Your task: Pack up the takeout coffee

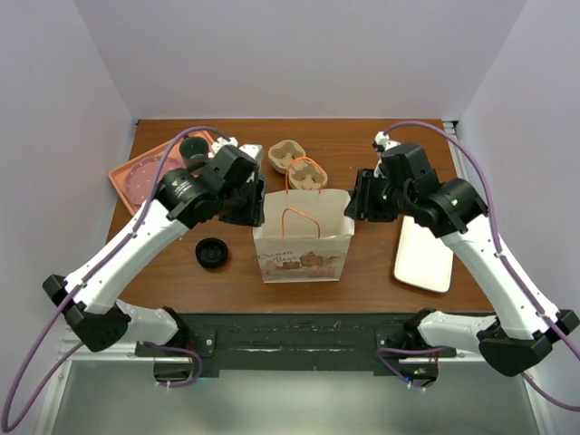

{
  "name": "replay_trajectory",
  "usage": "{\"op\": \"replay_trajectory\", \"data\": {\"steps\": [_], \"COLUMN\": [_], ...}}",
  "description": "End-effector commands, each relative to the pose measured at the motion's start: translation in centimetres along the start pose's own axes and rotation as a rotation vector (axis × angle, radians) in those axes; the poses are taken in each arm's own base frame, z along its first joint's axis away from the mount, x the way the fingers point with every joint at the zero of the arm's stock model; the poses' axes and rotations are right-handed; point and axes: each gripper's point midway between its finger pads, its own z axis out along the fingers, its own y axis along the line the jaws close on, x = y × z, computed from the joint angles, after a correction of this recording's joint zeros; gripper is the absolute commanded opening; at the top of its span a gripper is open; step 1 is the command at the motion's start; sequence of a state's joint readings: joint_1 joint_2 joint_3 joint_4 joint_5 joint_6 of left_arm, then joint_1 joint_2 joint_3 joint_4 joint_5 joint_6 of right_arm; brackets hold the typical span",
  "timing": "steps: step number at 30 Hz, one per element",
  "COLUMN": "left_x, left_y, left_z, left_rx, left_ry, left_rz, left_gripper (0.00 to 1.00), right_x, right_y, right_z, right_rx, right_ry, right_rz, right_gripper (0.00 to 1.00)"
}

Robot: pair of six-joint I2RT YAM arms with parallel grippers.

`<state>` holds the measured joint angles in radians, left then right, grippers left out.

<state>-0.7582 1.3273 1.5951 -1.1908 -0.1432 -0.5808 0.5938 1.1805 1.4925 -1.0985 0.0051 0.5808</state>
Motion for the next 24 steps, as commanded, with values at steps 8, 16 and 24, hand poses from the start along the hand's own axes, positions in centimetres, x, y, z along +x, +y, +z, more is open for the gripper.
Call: {"op": "replay_trajectory", "data": {"steps": [8, 16, 24], "left_x": [-3.2, -3.9, -2.9], "left_y": [-1.2, -1.8, -1.3], "left_z": [1.5, -2.2, -3.7], "left_rx": [0.057, 0.234, 0.285], "left_ry": [-0.128, -0.407, -0.532], "left_rz": [0.127, 0.1, 0.1], "left_gripper": [0.0, 0.0, 0.0], "right_x": [-9.7, -10.7, -6.4], "right_y": [-2.6, -5.9, -7.2], "right_z": [-2.2, 1.3, 3.2], "right_rx": [0.302, 0.291, 0.273], "right_ry": [-0.234, -0.123, -0.007], "right_rz": [-0.143, -0.119, -0.162], "right_gripper": [0.49, 0.49, 0.57]}}
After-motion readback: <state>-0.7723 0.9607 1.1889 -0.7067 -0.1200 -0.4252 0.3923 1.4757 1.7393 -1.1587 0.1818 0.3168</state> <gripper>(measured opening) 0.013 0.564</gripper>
